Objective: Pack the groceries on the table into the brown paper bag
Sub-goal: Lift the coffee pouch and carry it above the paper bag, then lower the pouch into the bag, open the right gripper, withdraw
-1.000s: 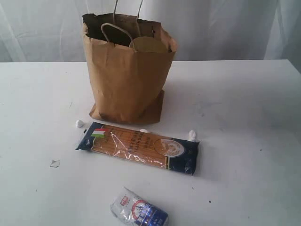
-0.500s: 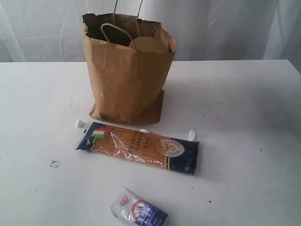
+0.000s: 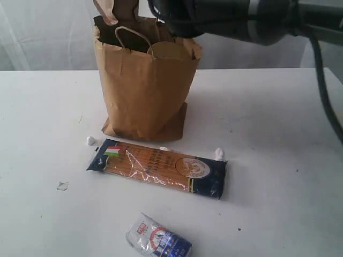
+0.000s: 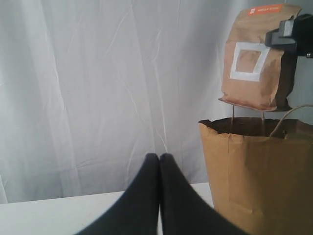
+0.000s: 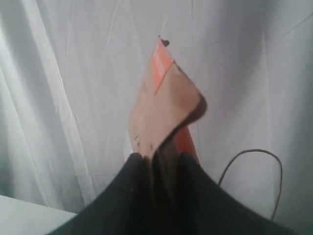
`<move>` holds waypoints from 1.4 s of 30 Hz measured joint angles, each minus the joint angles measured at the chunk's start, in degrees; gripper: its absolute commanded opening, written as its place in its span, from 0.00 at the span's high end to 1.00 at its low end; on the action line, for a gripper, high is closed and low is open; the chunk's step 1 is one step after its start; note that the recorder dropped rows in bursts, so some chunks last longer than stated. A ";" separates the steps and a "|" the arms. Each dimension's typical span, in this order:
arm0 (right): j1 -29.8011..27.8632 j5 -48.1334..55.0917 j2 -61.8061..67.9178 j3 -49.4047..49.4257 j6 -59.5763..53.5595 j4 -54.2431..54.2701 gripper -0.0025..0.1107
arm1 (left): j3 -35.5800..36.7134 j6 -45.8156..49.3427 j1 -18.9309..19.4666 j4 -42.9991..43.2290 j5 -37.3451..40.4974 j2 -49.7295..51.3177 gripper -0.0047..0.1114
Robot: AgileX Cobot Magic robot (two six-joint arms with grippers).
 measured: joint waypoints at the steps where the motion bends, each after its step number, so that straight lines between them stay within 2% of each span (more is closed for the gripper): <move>1: 0.00 -0.50 0.59 0.00 -1.25 0.12 0.98 | 0.00 0.00 0.00 0.00 0.00 0.00 0.96; 10: 0.00 -5.76 4.58 0.00 -4.80 1.11 0.98 | 0.00 0.00 0.00 0.00 0.00 0.00 0.96; 35: 0.00 -5.79 9.80 0.00 -3.52 0.05 0.98 | 0.00 0.00 0.00 0.00 0.11 0.00 0.96; 38: 0.00 -5.79 9.80 0.00 -3.52 0.05 0.93 | 0.00 0.00 0.00 0.00 0.11 0.00 0.96; 41: 0.00 -5.79 9.80 0.00 -3.40 0.05 0.84 | 0.00 0.00 0.00 0.00 0.11 0.00 0.96; 42: 0.00 -5.79 9.80 0.00 -3.40 0.05 0.79 | 0.00 0.00 0.00 0.00 0.11 0.00 0.96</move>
